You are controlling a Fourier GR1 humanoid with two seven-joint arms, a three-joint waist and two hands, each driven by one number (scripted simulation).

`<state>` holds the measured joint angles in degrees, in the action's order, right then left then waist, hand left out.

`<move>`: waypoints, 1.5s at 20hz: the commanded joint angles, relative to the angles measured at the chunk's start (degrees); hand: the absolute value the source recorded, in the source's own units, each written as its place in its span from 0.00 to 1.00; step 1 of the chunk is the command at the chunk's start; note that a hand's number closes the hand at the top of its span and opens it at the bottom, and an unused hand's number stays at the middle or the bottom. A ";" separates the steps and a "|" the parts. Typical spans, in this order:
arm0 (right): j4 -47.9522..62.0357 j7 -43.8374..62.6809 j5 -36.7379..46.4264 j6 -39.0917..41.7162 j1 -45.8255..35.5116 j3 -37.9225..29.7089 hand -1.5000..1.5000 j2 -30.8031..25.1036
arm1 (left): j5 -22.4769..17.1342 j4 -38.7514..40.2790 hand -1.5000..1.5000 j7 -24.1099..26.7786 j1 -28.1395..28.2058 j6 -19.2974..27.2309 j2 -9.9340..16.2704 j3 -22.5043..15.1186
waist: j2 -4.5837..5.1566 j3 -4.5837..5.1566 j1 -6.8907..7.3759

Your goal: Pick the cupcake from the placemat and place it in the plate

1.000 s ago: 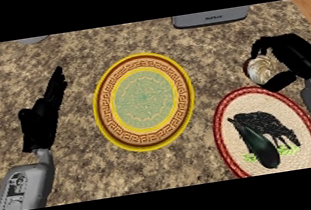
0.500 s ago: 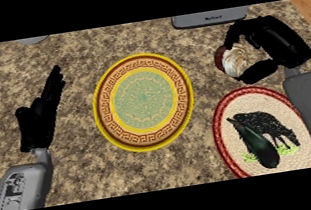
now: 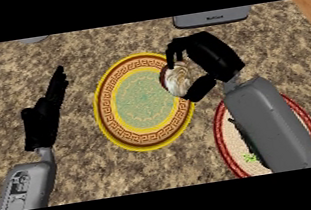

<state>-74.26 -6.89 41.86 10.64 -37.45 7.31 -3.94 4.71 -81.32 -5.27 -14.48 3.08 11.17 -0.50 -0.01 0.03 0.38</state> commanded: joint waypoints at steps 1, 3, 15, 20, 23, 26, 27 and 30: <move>5.09 3.65 -0.67 -2.46 -2.91 4.85 1.00 3.74 | 0.88 0.93 0.50 -1.25 -1.53 0.86 -1.84 -0.66 | 0.10 -0.02 0.18; 11.75 4.32 -0.83 -5.93 -7.51 6.66 1.00 3.82 | 0.28 1.55 0.50 0.73 -1.22 -0.05 -0.47 1.01 | 0.20 -0.01 0.55; 30.49 13.87 -13.17 -19.01 -11.29 25.20 0.00 3.94 | 0.48 1.52 0.50 -2.84 -5.64 -1.07 -1.61 -0.20 | 0.70 -0.06 2.98; 37.59 6.21 -21.93 -24.70 -11.73 29.53 0.00 3.94 | 1.38 1.97 0.50 -1.92 -5.77 -1.08 -1.73 -0.53 | 0.90 -0.09 3.66; 34.14 4.11 -28.94 -25.60 -11.66 28.48 0.00 3.94 | 1.54 2.40 0.50 -1.74 -5.71 -1.32 -1.51 -0.40 | 0.96 -0.11 3.61; 31.23 -1.32 -34.36 -24.83 -9.90 23.38 0.00 3.94 | 0.23 3.30 0.50 1.13 -3.30 -2.34 -0.29 1.46 | 0.69 -0.08 1.90; 32.97 -0.95 -36.29 -25.70 -12.11 20.78 0.00 3.94 | 0.64 0.48 0.50 1.97 0.47 -2.81 -0.58 -0.07 | 0.65 -0.09 2.78; 34.14 -4.41 -39.44 -26.36 -11.34 14.94 0.00 3.94 | 1.40 1.92 0.50 -0.21 -1.54 -0.76 -1.03 0.92 | 0.49 -0.09 1.04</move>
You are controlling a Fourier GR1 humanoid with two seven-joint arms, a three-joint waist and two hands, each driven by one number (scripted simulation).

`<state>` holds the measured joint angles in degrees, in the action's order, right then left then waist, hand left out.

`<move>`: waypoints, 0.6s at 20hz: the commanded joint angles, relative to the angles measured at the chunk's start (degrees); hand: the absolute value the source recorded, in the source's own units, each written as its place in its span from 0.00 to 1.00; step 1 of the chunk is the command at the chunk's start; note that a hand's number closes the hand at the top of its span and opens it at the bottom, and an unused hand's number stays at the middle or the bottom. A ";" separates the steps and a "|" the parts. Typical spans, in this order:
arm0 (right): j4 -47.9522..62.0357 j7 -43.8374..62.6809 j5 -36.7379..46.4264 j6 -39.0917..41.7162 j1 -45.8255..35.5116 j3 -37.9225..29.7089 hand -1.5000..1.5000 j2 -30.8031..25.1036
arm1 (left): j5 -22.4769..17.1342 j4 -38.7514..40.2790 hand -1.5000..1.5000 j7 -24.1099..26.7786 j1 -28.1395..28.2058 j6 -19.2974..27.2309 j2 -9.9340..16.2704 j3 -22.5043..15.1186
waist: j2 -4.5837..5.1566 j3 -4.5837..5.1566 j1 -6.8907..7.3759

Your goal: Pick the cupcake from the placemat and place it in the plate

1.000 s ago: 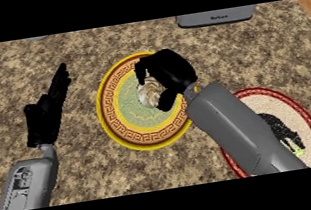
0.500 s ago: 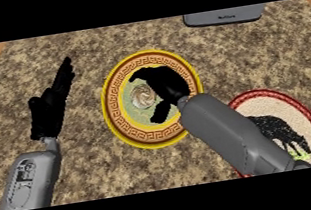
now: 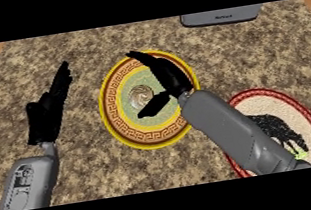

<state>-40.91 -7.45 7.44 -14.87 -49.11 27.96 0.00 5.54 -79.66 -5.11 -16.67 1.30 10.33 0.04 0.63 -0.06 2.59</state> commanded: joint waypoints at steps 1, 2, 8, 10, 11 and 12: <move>-0.40 -2.95 -5.77 -0.03 -0.37 -8.17 0.00 -0.77 | -0.83 -2.84 0.50 -0.63 3.15 0.01 -0.05 0.51 | -0.52 0.01 -1.43; 1.23 -3.19 -6.06 -1.58 -0.52 -9.04 0.00 -0.01 | -0.32 -1.98 0.50 -0.88 0.96 0.20 0.79 1.20 | -0.38 0.02 -1.55; 2.56 -8.64 -11.04 5.16 2.06 -17.80 0.00 -9.98 | 0.64 1.67 0.50 1.38 0.93 1.16 -0.66 1.11 | -0.30 0.04 -2.51; 0.88 -8.01 -12.34 9.27 2.16 -19.59 0.00 -12.73 | 0.06 -3.19 0.50 -1.06 2.79 0.09 0.16 0.93 | -0.61 0.04 -2.31; 5.81 -10.48 -12.56 11.35 -0.24 -21.46 0.00 -14.61 | -0.72 -3.41 0.50 -0.73 2.82 -0.69 0.48 1.40 | -0.37 0.03 -1.72; 6.36 -11.00 -12.56 12.07 0.51 -21.88 0.00 -14.84 | -0.12 0.32 0.50 -0.62 -0.46 -0.31 1.34 2.70 | -0.34 0.04 -2.10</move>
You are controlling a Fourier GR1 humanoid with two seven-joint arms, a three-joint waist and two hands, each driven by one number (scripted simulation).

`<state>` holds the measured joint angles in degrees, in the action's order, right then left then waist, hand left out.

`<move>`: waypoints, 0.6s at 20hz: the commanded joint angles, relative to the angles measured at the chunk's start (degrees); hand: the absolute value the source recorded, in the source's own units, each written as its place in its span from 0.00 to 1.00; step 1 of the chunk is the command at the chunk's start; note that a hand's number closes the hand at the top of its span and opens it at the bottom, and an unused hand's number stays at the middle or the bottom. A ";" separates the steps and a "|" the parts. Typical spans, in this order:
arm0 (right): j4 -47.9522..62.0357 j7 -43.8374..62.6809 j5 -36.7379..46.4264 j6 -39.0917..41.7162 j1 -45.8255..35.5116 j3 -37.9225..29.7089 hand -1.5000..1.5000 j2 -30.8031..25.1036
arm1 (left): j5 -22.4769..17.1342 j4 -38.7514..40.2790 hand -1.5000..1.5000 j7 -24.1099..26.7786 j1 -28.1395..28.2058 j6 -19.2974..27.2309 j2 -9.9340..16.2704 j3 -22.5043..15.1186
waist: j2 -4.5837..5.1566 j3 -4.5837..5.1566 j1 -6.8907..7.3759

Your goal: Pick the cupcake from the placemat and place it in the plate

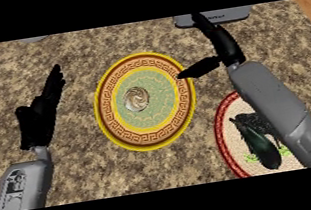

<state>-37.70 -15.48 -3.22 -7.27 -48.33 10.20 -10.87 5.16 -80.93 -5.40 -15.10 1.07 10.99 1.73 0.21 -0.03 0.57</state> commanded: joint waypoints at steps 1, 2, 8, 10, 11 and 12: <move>3.84 -5.29 -1.88 7.73 1.17 -4.19 0.00 -6.25 | 1.18 0.79 0.50 0.47 -0.78 1.18 -1.95 -1.13 | 0.08 0.00 -0.11; 5.42 -6.38 -0.40 6.87 0.88 -4.21 0.00 -4.45 | 1.16 2.40 0.50 2.70 -0.10 0.52 -1.26 -0.23 | 0.03 0.01 -0.03; 10.51 -10.97 1.73 11.03 0.93 -5.83 0.00 -7.76 | 0.31 -2.00 0.50 -0.68 0.99 -0.88 -0.66 0.11 | -0.09 0.01 0.10; 18.69 -15.93 1.94 14.06 -1.62 -7.52 0.00 -9.77 | 0.00 1.27 0.50 -0.51 -1.71 -1.18 -0.44 0.91 | 0.28 -0.03 0.76; 17.48 -15.62 1.19 15.90 -0.82 -8.47 0.00 -11.65 | 1.23 -2.17 0.50 -1.16 1.19 0.32 -1.67 -0.50 | 0.11 -0.02 0.58; 19.55 -18.37 1.25 18.06 -1.51 -8.82 0.00 -13.59 | -0.22 -2.29 0.50 -3.97 -2.85 -1.26 -0.43 0.43 | 0.32 -0.06 0.93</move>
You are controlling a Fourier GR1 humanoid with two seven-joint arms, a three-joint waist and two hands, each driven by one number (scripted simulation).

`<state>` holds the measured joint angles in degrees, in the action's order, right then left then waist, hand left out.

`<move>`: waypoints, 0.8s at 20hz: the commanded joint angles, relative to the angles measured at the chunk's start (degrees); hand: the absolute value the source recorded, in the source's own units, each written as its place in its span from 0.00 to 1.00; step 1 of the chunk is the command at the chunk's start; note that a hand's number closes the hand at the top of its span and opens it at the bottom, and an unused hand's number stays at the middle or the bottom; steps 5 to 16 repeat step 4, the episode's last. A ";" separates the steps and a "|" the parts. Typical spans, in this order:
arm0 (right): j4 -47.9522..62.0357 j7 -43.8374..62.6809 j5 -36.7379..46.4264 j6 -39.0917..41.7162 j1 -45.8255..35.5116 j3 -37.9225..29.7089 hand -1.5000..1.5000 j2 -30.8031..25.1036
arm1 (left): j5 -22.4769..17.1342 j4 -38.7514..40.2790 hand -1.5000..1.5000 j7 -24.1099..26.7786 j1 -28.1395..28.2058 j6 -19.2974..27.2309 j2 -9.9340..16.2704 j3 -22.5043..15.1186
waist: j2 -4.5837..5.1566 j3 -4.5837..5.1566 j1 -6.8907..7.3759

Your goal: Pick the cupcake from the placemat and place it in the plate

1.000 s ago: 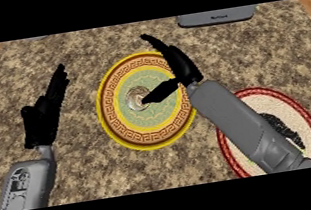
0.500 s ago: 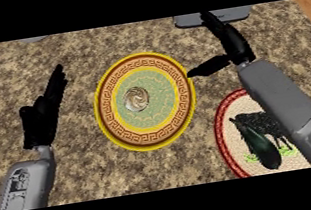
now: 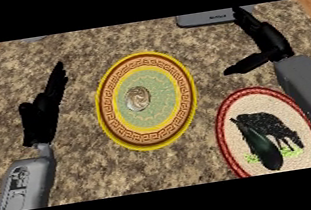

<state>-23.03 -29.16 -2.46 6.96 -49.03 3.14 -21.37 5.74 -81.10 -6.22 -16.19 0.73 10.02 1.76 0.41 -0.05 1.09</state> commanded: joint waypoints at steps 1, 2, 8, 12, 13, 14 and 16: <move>7.17 -4.52 0.41 3.39 -2.28 -2.64 0.00 -2.57 | 1.54 -3.33 0.50 0.66 3.67 1.30 -1.47 -1.57 | 0.17 -0.04 0.77; 6.54 -6.50 0.64 2.53 -1.46 -2.98 0.00 -1.66 | -0.09 1.01 0.50 1.50 0.81 -0.62 0.13 0.78 | 0.11 -0.01 0.21; 9.10 -5.08 1.30 4.77 -4.26 -3.35 0.00 -4.19 | 1.52 2.39 0.50 2.31 -0.30 0.68 -1.55 -0.73 | 0.24 -0.02 0.37; 9.10 -5.08 1.30 4.77 -4.26 -3.35 0.00 -4.19 | 1.52 2.39 0.50 2.31 -0.30 0.68 -1.55 -0.73 | 0.24 -0.02 0.37; 9.10 -5.08 1.30 4.77 -4.26 -3.35 0.00 -4.19 | 1.52 2.39 0.50 2.31 -0.30 0.68 -1.55 -0.73 | 0.24 -0.02 0.37; 9.10 -5.08 1.30 4.77 -4.26 -3.35 0.00 -4.19 | 1.52 2.39 0.50 2.31 -0.30 0.68 -1.55 -0.73 | 0.24 -0.02 0.37; 9.10 -5.08 1.30 4.77 -4.26 -3.35 0.00 -4.19 | 1.52 2.39 0.50 2.31 -0.30 0.68 -1.55 -0.73 | 0.24 -0.02 0.37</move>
